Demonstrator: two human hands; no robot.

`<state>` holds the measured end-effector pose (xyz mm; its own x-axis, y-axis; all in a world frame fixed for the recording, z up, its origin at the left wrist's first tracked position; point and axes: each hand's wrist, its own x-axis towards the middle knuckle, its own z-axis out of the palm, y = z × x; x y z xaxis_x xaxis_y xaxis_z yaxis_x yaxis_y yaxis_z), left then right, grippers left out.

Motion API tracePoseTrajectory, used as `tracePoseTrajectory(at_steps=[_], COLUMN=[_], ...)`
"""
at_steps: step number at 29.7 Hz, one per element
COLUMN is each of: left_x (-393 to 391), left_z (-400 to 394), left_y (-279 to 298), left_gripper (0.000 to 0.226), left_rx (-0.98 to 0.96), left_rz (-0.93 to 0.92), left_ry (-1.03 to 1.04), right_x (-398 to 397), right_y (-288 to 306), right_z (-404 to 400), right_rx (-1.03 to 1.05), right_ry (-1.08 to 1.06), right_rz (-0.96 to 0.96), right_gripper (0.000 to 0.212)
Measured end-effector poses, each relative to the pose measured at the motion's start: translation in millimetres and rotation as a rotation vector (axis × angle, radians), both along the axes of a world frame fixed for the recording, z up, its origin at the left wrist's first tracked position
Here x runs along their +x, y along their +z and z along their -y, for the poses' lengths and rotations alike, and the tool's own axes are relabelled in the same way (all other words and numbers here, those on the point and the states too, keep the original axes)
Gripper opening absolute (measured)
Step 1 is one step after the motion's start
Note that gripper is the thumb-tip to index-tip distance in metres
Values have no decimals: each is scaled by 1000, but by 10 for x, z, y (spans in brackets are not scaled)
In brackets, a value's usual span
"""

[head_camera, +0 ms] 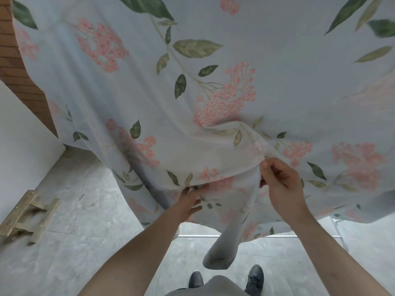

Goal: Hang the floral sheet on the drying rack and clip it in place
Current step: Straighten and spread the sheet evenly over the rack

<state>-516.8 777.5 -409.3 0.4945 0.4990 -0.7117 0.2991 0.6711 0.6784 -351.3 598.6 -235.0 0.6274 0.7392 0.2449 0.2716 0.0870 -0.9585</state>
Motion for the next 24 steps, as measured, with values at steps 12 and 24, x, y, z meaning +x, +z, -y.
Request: tracePoseTrajectory(at_steps=[12,24], left_x=[24,-965], left_z=[-80,-539], left_y=[234,1783], left_gripper=[61,40], left_rx=[802,1319], left_rz=[-87,-100], left_ry=[199,379], right_x=[70,189], right_y=[-187,-1017], right_z=[154,14], right_rx=[-283,-748], right_ry=[-95,-189], right_rz=[337,513], right_gripper=[30,32])
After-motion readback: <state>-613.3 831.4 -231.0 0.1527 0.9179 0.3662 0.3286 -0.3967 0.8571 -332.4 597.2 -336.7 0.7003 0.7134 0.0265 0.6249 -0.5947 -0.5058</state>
